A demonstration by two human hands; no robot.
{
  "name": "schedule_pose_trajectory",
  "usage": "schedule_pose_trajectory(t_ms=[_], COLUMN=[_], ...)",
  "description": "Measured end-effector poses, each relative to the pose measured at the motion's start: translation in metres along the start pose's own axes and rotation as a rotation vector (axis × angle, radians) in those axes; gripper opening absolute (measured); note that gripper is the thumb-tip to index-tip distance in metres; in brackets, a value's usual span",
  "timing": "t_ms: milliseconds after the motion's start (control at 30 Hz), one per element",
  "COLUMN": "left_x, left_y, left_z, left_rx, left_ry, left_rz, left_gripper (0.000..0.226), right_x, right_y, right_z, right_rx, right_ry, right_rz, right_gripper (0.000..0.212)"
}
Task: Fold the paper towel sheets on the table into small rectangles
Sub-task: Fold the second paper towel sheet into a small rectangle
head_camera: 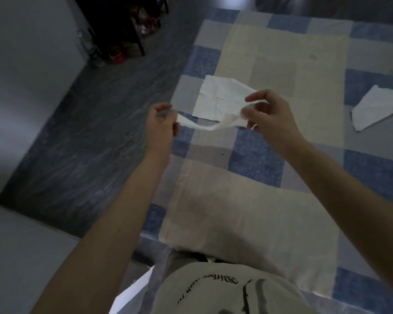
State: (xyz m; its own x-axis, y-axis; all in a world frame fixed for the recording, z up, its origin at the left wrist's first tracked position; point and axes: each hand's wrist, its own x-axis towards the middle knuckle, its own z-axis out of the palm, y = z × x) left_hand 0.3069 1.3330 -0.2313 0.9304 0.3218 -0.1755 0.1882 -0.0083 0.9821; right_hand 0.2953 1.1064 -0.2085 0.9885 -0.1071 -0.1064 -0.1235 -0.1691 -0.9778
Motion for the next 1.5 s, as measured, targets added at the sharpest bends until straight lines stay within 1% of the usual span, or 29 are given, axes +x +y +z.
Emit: schedule_pose_trajectory(t_ms=[100,167,200,267,333,400,467,533,600,667,733,767,833,867,900,967,1033,1100,1167,1300,1367,1500], left_x=[-0.007,-0.017,-0.022,-0.031,-0.04,-0.054,-0.07,-0.084,-0.09,-0.092,-0.092,-0.092,-0.093,-0.093,-0.093,-0.09,-0.085,-0.081,-0.075,-0.063,-0.062,-0.069], left_y=[0.007,-0.007,-0.019,-0.049,-0.081,-0.107,-0.124,-0.132,-0.136,-0.137,-0.135,-0.133,-0.124,-0.12,-0.12,-0.129,-0.143,-0.156,-0.166,-0.176,-0.176,-0.174], left_z=[-0.014,-0.028,-0.035,-0.05,-0.065,-0.079,-0.088,-0.091,-0.093,-0.094,-0.093,-0.09,-0.076,-0.065,-0.053,-0.027,-0.007,0.005,0.006,-0.005,-0.007,0.001], left_rx=[-0.024,0.028,0.071,0.201,0.397,0.579,0.65,0.666,0.703,0.751,0.851,0.907,0.99,1.005,1.012,1.037,1.059,1.114,1.19,1.242,1.232,1.205], left_ry=[-0.011,-0.063,-0.103,-0.197,-0.314,-0.415,-0.465,-0.509,-0.534,-0.527,-0.477,-0.429,-0.35,-0.359,-0.395,-0.493,-0.568,-0.659,-0.733,-0.726,-0.711,-0.614], left_rz=[0.146,0.18,0.169,0.106,0.041,-0.039,-0.143,-0.209,-0.208,-0.196,-0.147,-0.093,0.063,0.152,0.233,0.366,0.436,0.462,0.449,0.506,0.503,0.475], left_gripper=[0.021,0.026,0.029,0.032,0.029,0.026,0.024,0.021,0.021,0.023,0.021,0.019,0.012,0.005,0.004,0.023,0.036,0.052,0.062,0.06,0.059,0.06], right_x=[-0.013,-0.029,-0.039,-0.063,-0.085,-0.103,-0.119,-0.13,-0.135,-0.133,-0.129,-0.127,-0.12,-0.116,-0.112,-0.107,-0.105,-0.107,-0.111,-0.114,-0.112,-0.106], right_y=[0.001,0.018,0.032,0.062,0.095,0.125,0.146,0.157,0.156,0.149,0.14,0.137,0.133,0.132,0.132,0.137,0.143,0.153,0.168,0.193,0.198,0.198], right_z=[-0.006,-0.008,-0.009,-0.011,-0.012,-0.014,-0.015,-0.016,-0.017,-0.02,-0.023,-0.023,-0.019,-0.014,-0.005,0.019,0.044,0.063,0.069,0.041,0.021,-0.001], right_rx=[0.001,-0.021,-0.041,-0.12,-0.236,-0.303,-0.333,-0.375,-0.38,-0.359,-0.396,-0.435,-0.565,-0.629,-0.658,-0.633,-0.626,-0.626,-0.707,-1.041,-1.141,-1.172], right_ry=[-0.002,-0.028,-0.055,-0.136,-0.238,-0.272,-0.278,-0.307,-0.332,-0.368,-0.415,-0.41,-0.296,-0.222,-0.16,-0.097,-0.12,-0.214,-0.307,-0.363,-0.353,-0.22], right_rz=[-0.099,-0.073,-0.039,0.051,0.154,0.252,0.303,0.306,0.308,0.342,0.378,0.379,0.296,0.23,0.174,0.093,-0.033,-0.14,-0.205,-0.269,-0.253,-0.113], right_gripper=[0.006,0.004,0.004,0.004,0.002,0.007,0.013,0.013,0.01,0.007,0.01,0.013,0.016,0.014,0.011,0.023,0.036,0.045,0.052,0.062,0.064,0.067])
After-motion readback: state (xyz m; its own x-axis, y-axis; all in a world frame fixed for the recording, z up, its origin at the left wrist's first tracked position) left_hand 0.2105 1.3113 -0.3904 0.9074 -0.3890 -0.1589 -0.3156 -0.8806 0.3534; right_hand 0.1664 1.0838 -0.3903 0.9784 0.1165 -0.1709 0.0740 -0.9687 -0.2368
